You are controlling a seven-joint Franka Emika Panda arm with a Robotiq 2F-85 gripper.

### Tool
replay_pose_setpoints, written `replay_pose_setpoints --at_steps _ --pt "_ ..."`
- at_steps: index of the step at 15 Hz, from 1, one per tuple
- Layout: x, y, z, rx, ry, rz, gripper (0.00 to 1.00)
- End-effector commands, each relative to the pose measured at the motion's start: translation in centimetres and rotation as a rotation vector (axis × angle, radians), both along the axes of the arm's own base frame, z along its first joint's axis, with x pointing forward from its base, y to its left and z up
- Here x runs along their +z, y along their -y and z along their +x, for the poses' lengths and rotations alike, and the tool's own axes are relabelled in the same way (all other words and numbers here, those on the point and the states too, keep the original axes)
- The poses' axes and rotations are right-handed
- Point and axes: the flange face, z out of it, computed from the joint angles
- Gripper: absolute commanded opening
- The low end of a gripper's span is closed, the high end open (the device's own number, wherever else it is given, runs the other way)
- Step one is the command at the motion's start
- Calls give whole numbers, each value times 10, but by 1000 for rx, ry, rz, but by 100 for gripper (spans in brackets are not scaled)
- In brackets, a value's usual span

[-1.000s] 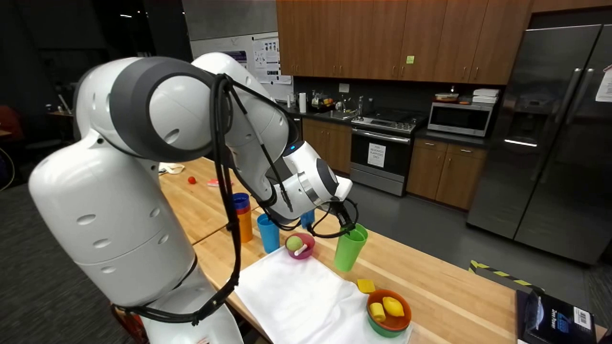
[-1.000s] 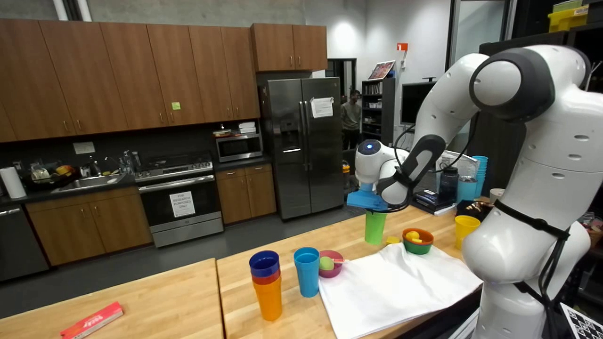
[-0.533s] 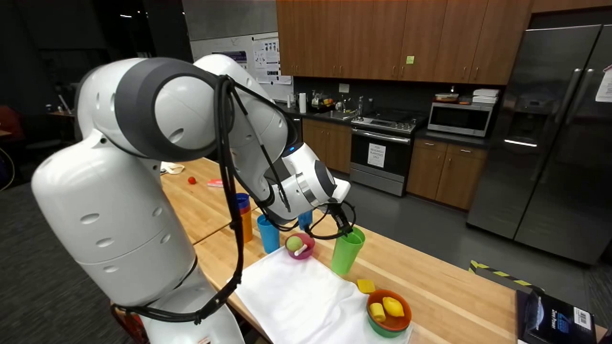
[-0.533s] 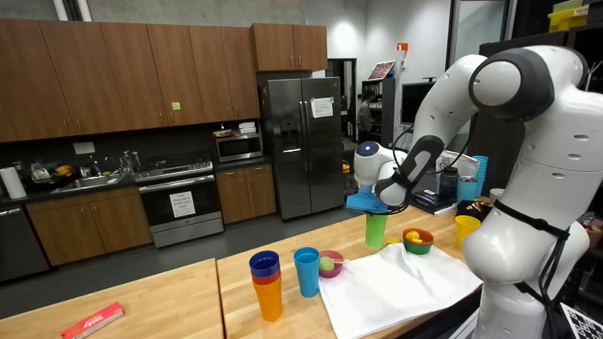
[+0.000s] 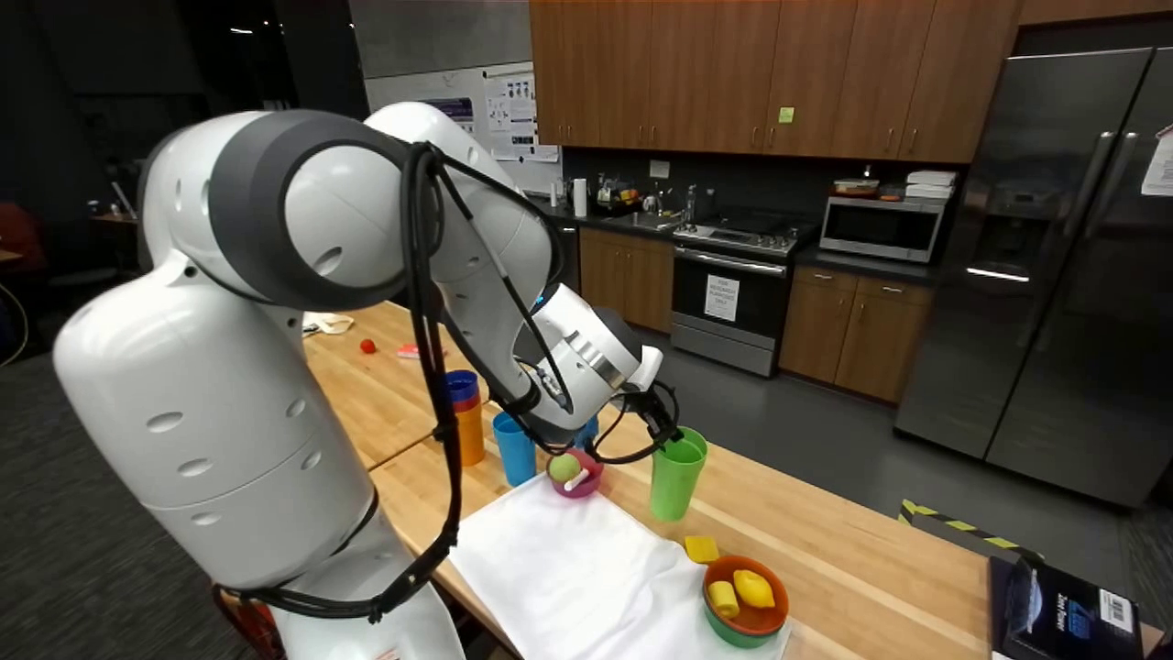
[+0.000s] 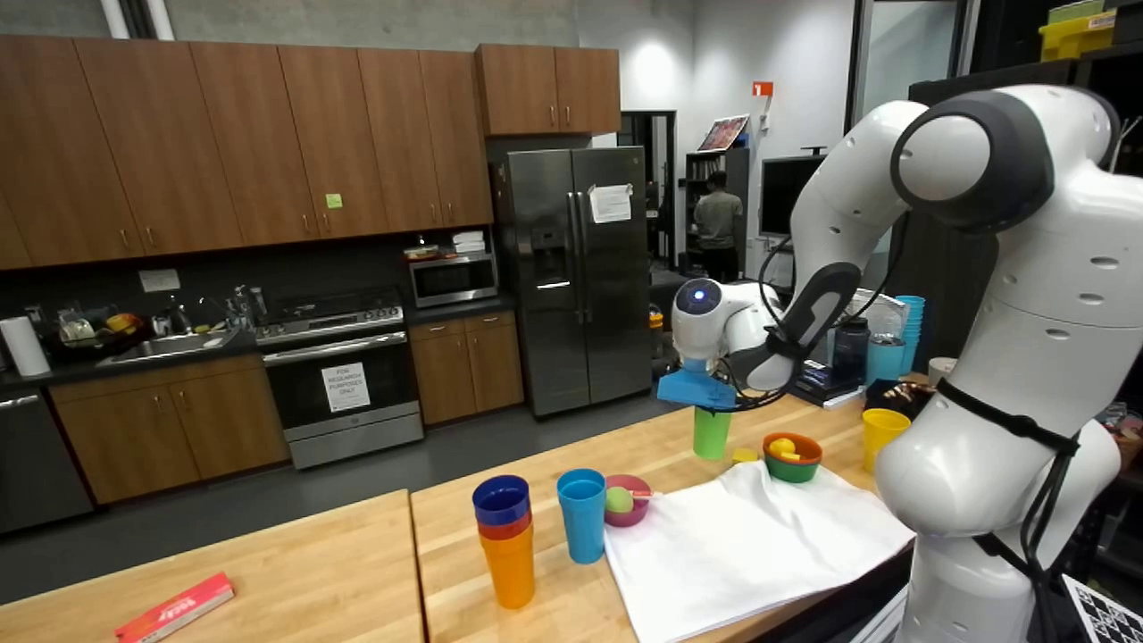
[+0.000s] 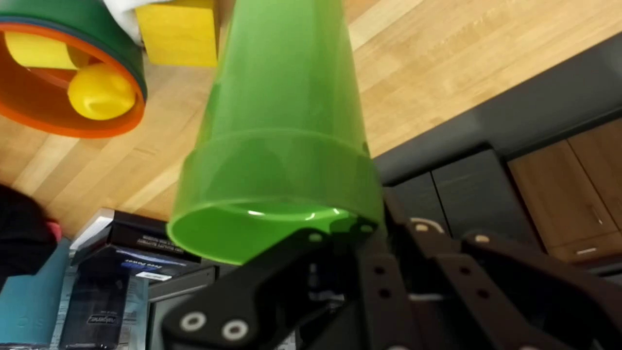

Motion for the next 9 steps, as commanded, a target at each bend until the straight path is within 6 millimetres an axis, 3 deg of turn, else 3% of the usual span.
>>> replay_pose_setpoints --at_steps 1,9 --pt "10 -3 -4 -23 133 -60 2" --pt "-19 -13 -17 13 247 -129 2"
